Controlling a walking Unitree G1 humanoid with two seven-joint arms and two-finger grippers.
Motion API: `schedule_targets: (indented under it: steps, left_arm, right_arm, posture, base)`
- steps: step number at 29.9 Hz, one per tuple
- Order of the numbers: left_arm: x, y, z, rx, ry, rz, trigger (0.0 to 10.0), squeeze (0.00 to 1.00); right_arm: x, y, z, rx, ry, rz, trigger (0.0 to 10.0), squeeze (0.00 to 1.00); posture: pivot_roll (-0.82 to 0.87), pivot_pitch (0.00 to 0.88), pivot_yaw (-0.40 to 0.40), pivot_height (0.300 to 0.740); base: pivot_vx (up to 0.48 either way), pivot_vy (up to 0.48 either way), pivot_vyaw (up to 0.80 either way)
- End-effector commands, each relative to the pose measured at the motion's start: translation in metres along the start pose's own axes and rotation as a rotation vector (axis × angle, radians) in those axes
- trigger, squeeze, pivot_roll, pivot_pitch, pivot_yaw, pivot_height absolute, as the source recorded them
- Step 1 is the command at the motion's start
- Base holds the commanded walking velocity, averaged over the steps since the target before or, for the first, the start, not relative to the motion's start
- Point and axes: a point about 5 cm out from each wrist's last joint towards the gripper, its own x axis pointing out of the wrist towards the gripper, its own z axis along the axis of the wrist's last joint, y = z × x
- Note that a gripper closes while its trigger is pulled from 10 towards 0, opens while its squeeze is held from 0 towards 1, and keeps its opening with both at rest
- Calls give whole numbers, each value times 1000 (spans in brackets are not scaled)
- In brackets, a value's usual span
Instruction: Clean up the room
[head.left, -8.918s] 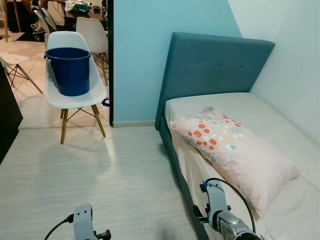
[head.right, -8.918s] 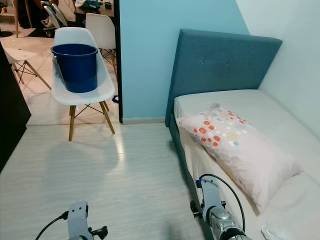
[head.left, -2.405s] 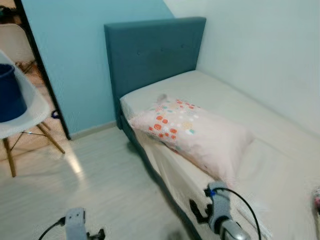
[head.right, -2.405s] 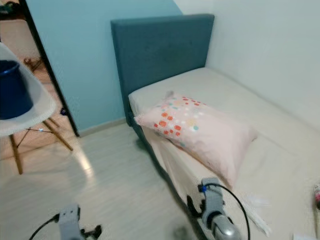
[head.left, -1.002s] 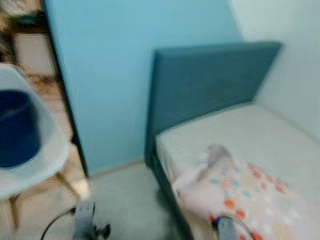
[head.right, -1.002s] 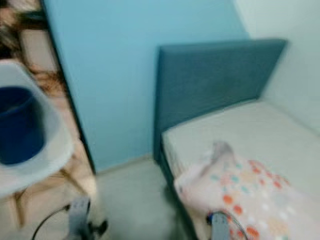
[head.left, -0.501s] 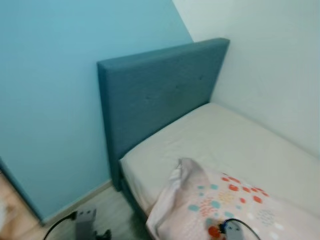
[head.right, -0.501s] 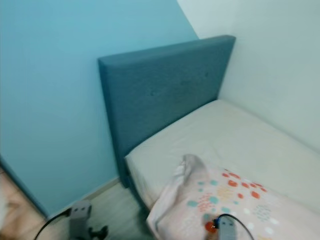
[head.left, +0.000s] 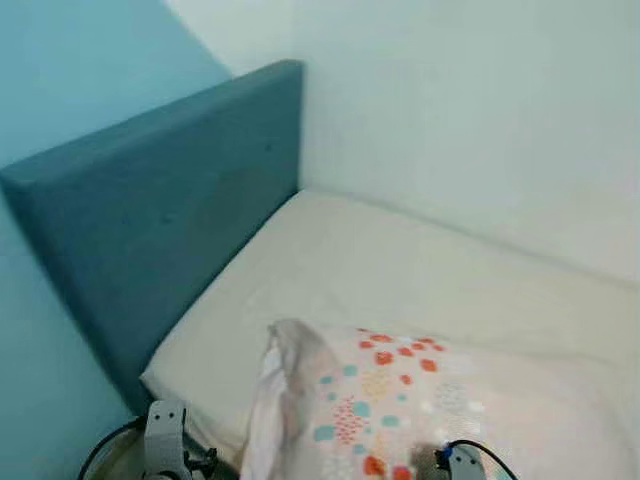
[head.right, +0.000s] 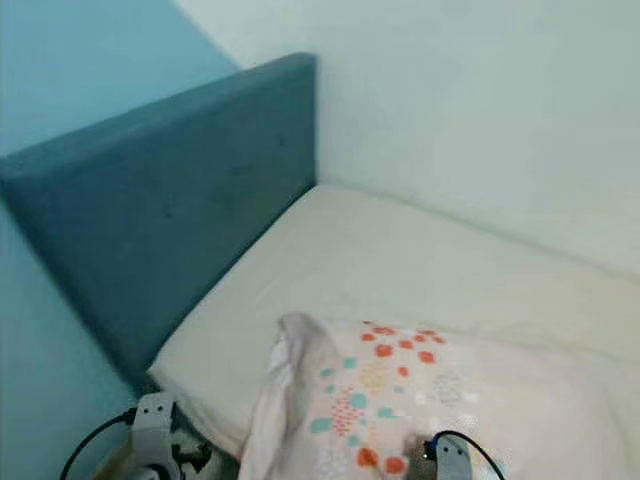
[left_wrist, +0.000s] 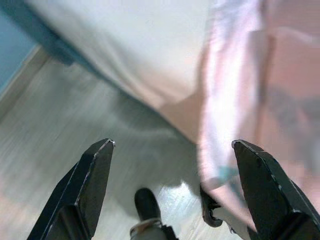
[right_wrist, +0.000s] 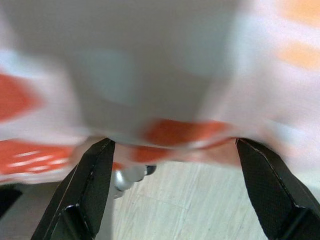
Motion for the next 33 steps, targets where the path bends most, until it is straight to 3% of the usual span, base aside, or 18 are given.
schedule_targets:
  steps: [1,10,21,24,29,33]
  left_arm:
    - [-1,5,-2,-4,7,22,10000,0]
    - [2,7,14,-36,-50,27,10000,0]
    - [2,4,10,-58,-31,17,10000,0]
    - [3,1,10,-88,-30,-12,10000,0]
    - [6,-15,18,-236,-26,-215,10000,0]
    - [7,-20,25,-248,-30,-268,10000,0]
  right_arm:
    - [-1,-3,-3,19,5,-17,10000,0]
    - [-2,-10,-4,54,-1,-35,10000,0]
    - [-3,-14,-5,53,0,-43,10000,0]
    - [-3,-15,-5,51,-1,-43,10000,0]
    - [-2,-12,5,54,-48,-17,10000,0]
    - [-1,-11,12,71,-70,-7,10000,0]
  posture:
    - [-34,0,-50,740]
    - [-41,0,-50,740]
    - [-50,0,-49,740]
    - [-49,0,-50,740]
    - [-44,0,-52,740]
    - [-46,0,-48,740]
  base:
    - [0,0,-800]
    - [0,0,-800]
    - [0,0,-800]
    - [0,0,-800]
    - [0,0,-480]
    - [0,0,0]
